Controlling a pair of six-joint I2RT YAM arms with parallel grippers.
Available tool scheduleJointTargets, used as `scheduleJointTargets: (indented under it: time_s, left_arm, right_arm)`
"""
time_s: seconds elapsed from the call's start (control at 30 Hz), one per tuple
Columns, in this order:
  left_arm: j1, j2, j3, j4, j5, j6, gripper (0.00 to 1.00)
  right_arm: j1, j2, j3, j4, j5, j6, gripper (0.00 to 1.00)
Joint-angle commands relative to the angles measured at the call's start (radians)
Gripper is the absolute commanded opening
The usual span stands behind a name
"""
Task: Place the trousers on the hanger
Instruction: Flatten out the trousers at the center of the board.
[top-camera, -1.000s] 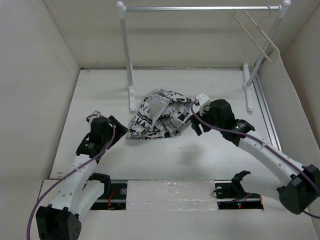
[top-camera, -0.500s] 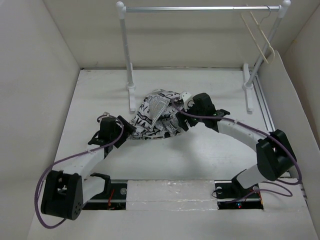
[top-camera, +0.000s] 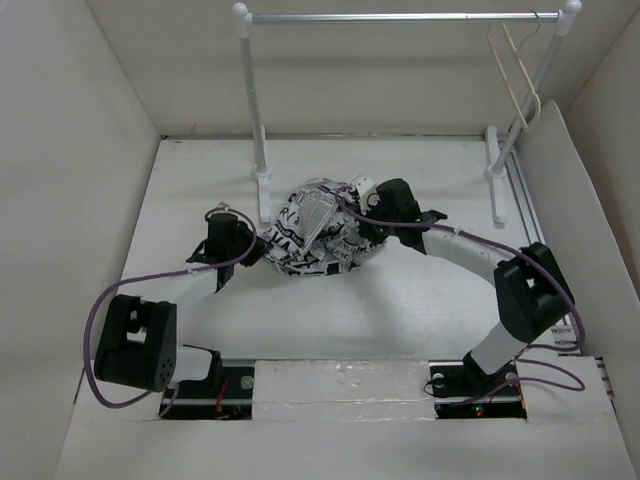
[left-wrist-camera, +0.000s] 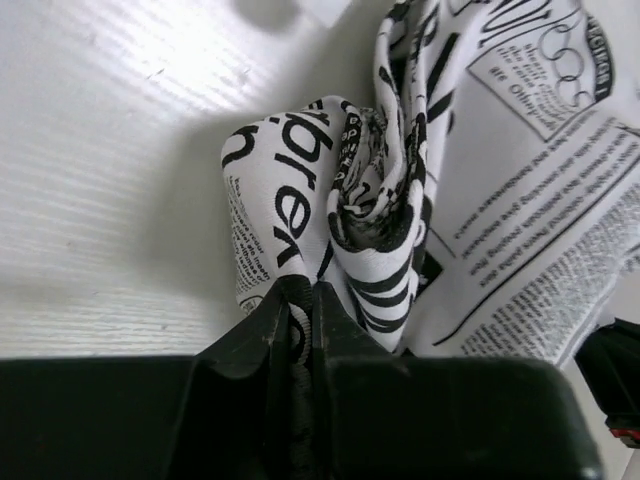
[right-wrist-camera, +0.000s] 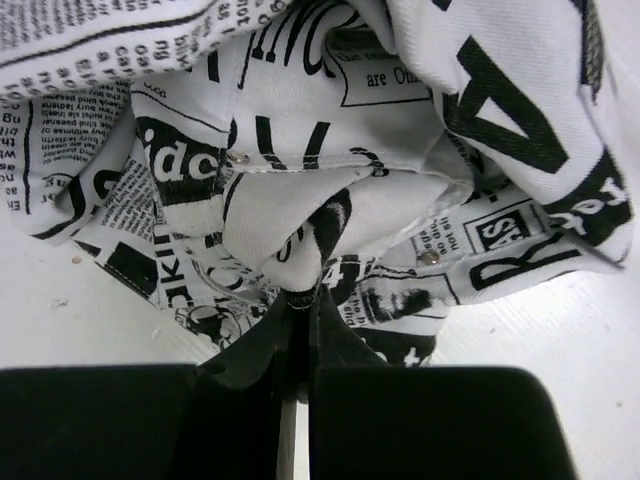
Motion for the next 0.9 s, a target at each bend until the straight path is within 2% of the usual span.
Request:
scheduleJointTargets:
  time_s: [0.0,0.07,0.2,0.23,0.33,0.43,0.5,0.6,0.63,0.7,0.73,0.77,0.8,0.83,0.87]
  left_arm:
    - [-0.004,-0.054,0.130,-0.051,-0.017,0.041,0.00]
    - [0.006,-0.108,0.232,-0.131,-0.050,0.097,0.00]
    - [0.047,-0.284,0.464,-0.412,-0.155,0.202,0.00]
    - [0.047,-0.298,0.557,-0.462,-0.260,0.230,0.00]
    - [0.056,-0.323,0.688,-0.600,-0.398,0.310,0.00]
    - [0.056,-0.325,0.708,-0.663,-0.490,0.353,0.00]
    - [0.078,-0.309,0.691,-0.664,-0.497,0.370,0.00]
    - [0.102,-0.234,0.652,-0.642,-0.488,0.390,0.00]
    - [0.102,-0.205,0.630,-0.634,-0.495,0.397,0.00]
    - [0.115,-0.103,0.621,-0.625,-0.509,0.411,0.00]
    - [0.128,-0.034,0.628,-0.616,-0.532,0.423,0.33]
    - [0.128,-0.033,0.628,-0.616,-0.532,0.423,0.33]
    - [0.159,0.028,0.634,-0.610,-0.520,0.428,0.46]
    - [0.174,0.051,0.656,-0.613,-0.484,0.419,0.72]
    - [0.190,0.062,0.665,-0.611,-0.457,0.417,0.80]
  right_arm:
    - [0.004,-0.114,0.066,-0.041,0.041,0.004,0.00]
    - [0.013,-0.208,0.066,-0.092,0.098,0.002,0.00]
    - [0.013,-0.511,0.112,-0.320,0.199,0.001,0.00]
    - [0.013,-0.558,0.143,-0.360,0.216,-0.002,0.00]
    - [0.013,-0.693,0.204,-0.523,0.245,-0.002,0.00]
    - [0.013,-0.751,0.223,-0.655,0.282,-0.004,0.00]
    - [0.013,-0.782,0.177,-0.713,0.282,-0.011,0.00]
    - [0.013,-0.755,0.039,-0.755,0.049,-0.061,0.00]
    - [0.047,-0.746,-0.001,-0.759,-0.082,-0.055,0.00]
    - [0.070,-0.727,-0.111,-0.789,-0.144,-0.033,0.21]
    - [0.090,-0.754,-0.157,-0.792,-0.143,-0.009,0.59]
    - [0.090,-0.755,-0.158,-0.792,-0.143,-0.008,0.59]
    - [0.090,-0.791,-0.164,-0.793,-0.126,-0.001,0.67]
    - [0.090,-0.802,-0.156,-0.802,-0.071,0.019,0.80]
    - [0.090,-0.807,-0.142,-0.810,-0.041,0.030,0.84]
